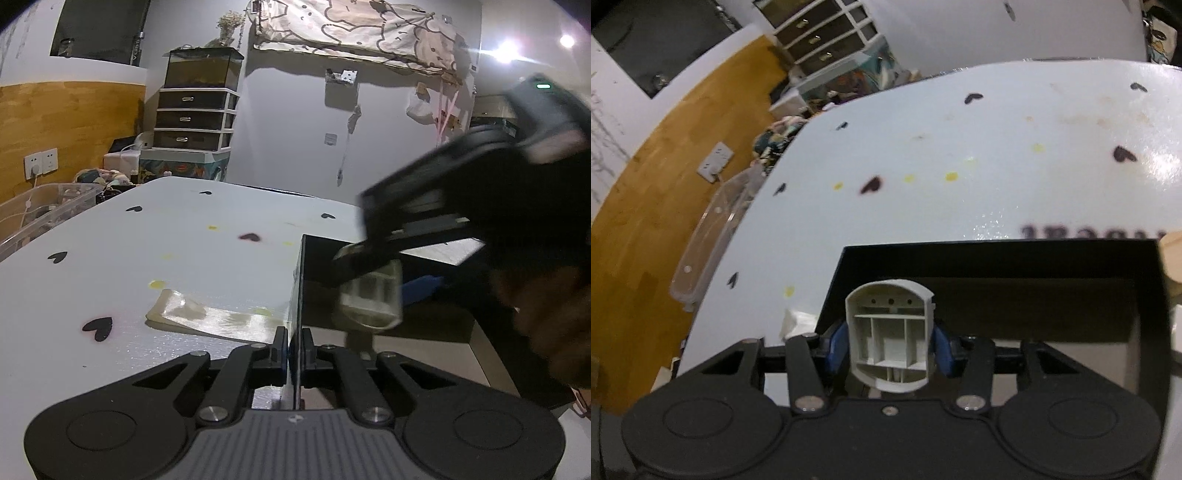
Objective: Organize rigid objects
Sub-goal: 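Lower the beige tray into the black box and open the right gripper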
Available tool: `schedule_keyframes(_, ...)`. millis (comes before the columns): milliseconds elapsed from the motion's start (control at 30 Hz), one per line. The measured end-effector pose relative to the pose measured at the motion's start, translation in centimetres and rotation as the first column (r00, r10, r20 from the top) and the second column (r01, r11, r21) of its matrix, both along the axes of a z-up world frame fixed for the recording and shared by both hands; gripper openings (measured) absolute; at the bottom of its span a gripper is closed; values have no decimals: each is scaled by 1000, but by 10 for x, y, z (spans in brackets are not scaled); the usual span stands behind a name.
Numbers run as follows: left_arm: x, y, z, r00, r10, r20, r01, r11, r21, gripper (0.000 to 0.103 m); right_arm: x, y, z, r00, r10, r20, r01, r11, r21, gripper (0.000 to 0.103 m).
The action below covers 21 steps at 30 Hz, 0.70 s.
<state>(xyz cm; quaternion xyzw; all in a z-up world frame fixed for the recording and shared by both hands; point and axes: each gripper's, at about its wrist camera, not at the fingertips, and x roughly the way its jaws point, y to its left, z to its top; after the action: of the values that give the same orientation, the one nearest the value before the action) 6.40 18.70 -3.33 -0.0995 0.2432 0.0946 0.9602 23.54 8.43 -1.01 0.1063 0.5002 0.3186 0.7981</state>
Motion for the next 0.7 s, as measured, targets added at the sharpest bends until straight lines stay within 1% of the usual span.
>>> schedule_keyframes(67,0,0,0,1000,-1,-2,1,1000,1,5,1,2,-2,1000,11,-11,-11,1000,1,51)
schedule_keyframes(133,0,-1,0,1000,-2,-3,2,1000,0,5,-1,0,-3,1000,6,4,-6,1000,-27,61)
schedule_keyframes(167,0,0,0,1000,-2,-4,2,1000,-1,5,-2,-1,-2,1000,5,21,-5,999,-34,69)
schedule_keyframes(200,1,1,0,1000,-2,-6,2,1000,-2,5,-4,-3,1,999,11,36,-10,1000,-30,73)
schedule_keyframes(333,2,2,0,1000,-1,-6,1,1000,-11,6,-9,-15,15,995,47,83,-46,999,-13,76)
schedule_keyframes(500,3,1,1,1000,-1,-10,1,1000,-11,6,-18,-29,33,987,79,139,-80,997,2,87)
schedule_keyframes(700,3,2,1,1000,-3,-16,3,1000,-11,6,-30,-41,45,976,113,184,-115,993,3,92)
